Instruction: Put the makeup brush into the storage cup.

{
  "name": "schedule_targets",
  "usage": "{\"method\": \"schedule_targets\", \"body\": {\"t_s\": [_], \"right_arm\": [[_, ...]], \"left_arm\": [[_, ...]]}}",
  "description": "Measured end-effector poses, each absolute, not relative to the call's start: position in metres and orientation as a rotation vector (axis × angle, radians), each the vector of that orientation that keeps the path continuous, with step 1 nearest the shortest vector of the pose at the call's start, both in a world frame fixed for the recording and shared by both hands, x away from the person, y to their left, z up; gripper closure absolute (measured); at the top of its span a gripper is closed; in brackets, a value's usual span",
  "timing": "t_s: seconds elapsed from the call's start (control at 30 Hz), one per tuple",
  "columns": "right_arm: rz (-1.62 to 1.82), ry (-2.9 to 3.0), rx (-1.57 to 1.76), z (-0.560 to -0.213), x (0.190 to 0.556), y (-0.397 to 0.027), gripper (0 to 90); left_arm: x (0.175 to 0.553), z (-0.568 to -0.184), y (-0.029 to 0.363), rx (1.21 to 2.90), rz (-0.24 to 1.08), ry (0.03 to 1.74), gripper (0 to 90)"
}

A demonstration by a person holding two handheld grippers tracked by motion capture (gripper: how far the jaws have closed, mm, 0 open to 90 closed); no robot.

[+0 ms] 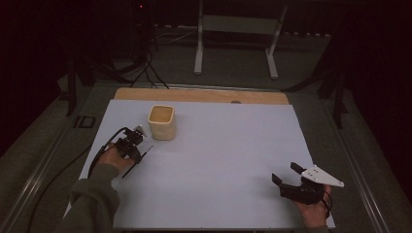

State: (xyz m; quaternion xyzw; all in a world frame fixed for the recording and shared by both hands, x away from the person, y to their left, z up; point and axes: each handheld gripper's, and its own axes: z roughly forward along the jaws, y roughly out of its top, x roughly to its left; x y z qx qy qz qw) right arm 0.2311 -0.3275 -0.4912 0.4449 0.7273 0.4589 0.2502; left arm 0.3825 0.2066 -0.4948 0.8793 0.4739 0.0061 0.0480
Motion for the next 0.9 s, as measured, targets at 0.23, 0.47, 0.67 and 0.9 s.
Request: {"method": "schedule_targets", "body": {"t_s": [0.23,0.47,0.67,0.9], "right_arm": [[1.248,1.978,1.213,-0.491,0.231,-0.328,13.8],[1.246,1.98,1.212,-0.491,0.231,-0.327,13.8],[1.245,1.977,1.215,-0.491,0.231,-0.328,13.8],[1.245,1.976,1.216,-0.491,0.231,-0.328,13.8]], "left_arm": [[0.383,-0.493,0.204,2.718,0.014,1.427,86.5],[0.381,-0.481,0.208,2.646,0.042,1.417,86.4],[0.378,-0.473,0.213,2.601,0.051,1.404,86.4],[0.374,-0.462,0.219,2.561,0.072,1.389,86.4]]}}
